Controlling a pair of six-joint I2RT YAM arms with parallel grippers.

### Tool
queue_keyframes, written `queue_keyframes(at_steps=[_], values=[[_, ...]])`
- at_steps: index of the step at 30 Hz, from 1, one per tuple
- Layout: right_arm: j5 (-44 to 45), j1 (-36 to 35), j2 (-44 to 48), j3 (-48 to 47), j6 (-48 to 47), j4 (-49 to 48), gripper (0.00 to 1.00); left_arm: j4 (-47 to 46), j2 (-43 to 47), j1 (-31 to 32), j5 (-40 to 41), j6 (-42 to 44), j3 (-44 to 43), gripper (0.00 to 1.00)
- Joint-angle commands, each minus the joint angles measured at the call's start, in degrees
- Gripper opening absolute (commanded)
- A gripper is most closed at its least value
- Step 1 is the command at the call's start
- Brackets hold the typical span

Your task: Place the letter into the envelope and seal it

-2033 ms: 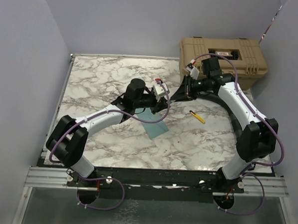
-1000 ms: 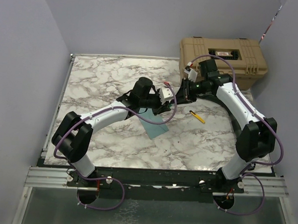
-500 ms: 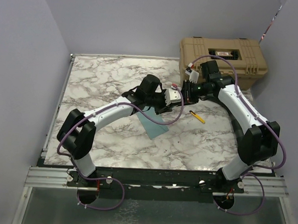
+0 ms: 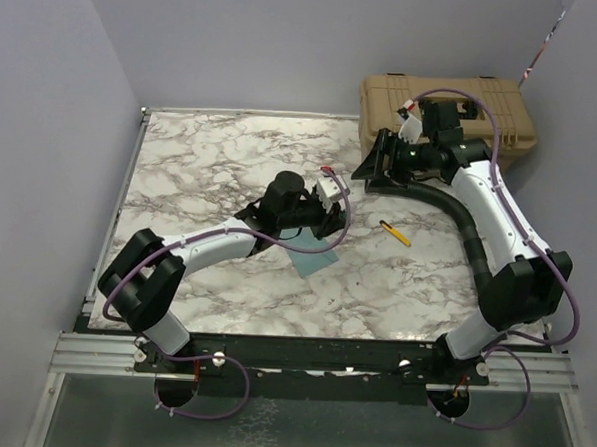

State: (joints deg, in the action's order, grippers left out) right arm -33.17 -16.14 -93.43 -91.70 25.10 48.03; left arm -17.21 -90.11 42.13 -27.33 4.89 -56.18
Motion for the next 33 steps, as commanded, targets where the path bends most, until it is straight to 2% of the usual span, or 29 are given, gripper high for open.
queue_keyframes(at_steps=[1, 7, 9, 11, 13, 18, 22, 24, 33], values=[[1.08, 0.78, 3.17, -0.04, 3.71, -7.06, 0.68, -8.29, -0.62, 0.34, 2.29, -15.3, 3.17, 0.0], [10.75, 1.65, 8.85, 8.6, 8.12, -11.28, 0.68, -6.53, -5.05, 0.33, 9.7, -31.66, 0.85, 0.0], [14.91, 1.95, 10.96, 10.52, 9.04, -10.62, 0.68, 0.17, -8.81, 0.37, 10.4, -36.88, -4.05, 0.0], [18.13, 2.07, 12.28, 11.93, 9.49, -9.17, 0.68, 6.78, -12.68, 0.76, 9.51, -38.47, -9.42, 0.0], [19.9, 2.18, 13.51, 13.3, 10.16, -7.87, 0.68, 12.03, -15.6, 1.28, 13.24, -40.45, -13.5, 0.02], [18.3, 2.42, 15.86, 15.88, 12.24, -6.42, 0.66, 18.89, -24.93, 1.24, 17.38, -49.2, -20.8, 0.04], [18.78, 2.52, 18.35, 17.62, 13.12, -5.08, 0.65, 20.13, -30.57, 1.29, 17.98, -56.78, -23.14, 0.09], [19.37, 2.52, 19.87, 18.59, 13.17, -4.44, 0.66, 20.35, -31.91, 1.48, 18.24, -57.57, -23.9, 0.1], [19.98, 2.53, 22.73, 19.73, 14.17, -0.87, 0.66, 27.75, -32.46, 1.65, 21.61, -56.5, -27.2, 0.45]])
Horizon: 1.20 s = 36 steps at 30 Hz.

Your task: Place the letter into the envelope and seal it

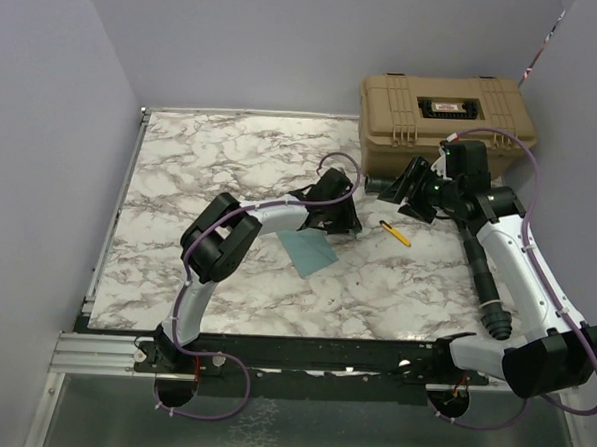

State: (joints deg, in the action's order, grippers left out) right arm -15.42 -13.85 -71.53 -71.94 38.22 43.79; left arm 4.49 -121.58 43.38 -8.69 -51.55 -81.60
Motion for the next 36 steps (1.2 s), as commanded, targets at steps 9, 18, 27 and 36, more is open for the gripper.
queue_keyframes(at_steps=[9, 18, 27, 36], values=[[6.5, 0.31, -0.74, -2.04, 2.86, 6.59, 0.67, 7.85, 4.54, 0.31, 2.22, 6.13, -1.86, 0.6], [15.13, 0.27, 2.27, -3.53, 2.85, 11.3, 0.69, 12.26, 19.03, -2.16, 15.14, 14.77, -0.34, 0.97], [21.85, 0.31, 3.64, -10.16, -0.4, 17.71, 1.0, 23.17, 39.92, -3.01, 34.94, 19.19, 1.1, 0.99], [34.54, 0.3, 5.28, -20.52, -2.9, 24.34, 1.0, 30.8, 65.96, -3.08, 60.44, 27.23, 7.57, 0.99]])
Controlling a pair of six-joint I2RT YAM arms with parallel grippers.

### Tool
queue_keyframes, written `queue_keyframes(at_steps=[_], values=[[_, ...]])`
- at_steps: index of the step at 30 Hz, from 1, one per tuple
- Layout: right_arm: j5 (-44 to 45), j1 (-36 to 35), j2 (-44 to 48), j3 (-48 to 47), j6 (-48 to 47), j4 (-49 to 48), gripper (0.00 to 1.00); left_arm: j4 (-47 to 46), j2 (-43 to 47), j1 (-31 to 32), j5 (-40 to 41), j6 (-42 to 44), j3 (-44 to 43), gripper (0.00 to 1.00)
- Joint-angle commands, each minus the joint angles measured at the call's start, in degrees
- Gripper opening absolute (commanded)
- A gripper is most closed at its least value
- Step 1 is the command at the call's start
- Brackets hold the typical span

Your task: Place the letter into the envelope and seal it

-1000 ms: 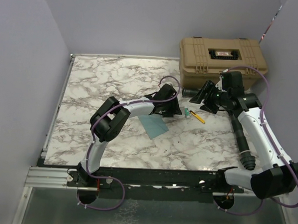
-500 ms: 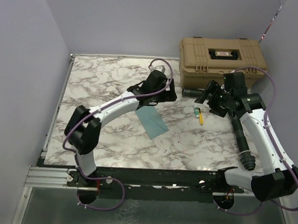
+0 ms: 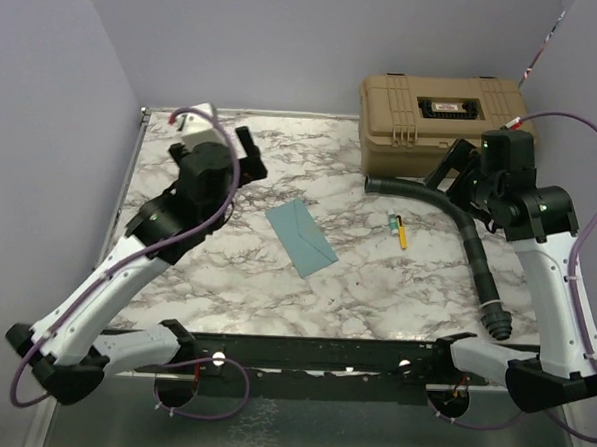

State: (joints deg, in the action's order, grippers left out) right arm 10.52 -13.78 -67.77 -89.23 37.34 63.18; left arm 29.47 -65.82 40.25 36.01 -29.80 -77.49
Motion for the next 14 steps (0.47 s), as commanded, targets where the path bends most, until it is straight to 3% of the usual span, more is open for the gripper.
queue_keyframes(at_steps=[1, 7, 14], values=[[9.45, 0.17, 1.73, -3.64, -2.32, 5.11, 1.0, 5.92, 13.05, 0.09, 16.14, 6.24, 4.31, 0.99], [7.03, 0.16, 5.16, -4.61, -5.41, 3.5, 1.0, 8.67, 25.01, 0.1, 19.59, 10.21, 6.69, 0.99], [2.69, 0.17, 8.12, -4.63, -8.61, 2.31, 1.0, 13.48, 28.9, 0.07, 22.33, 11.52, 4.95, 0.99]])
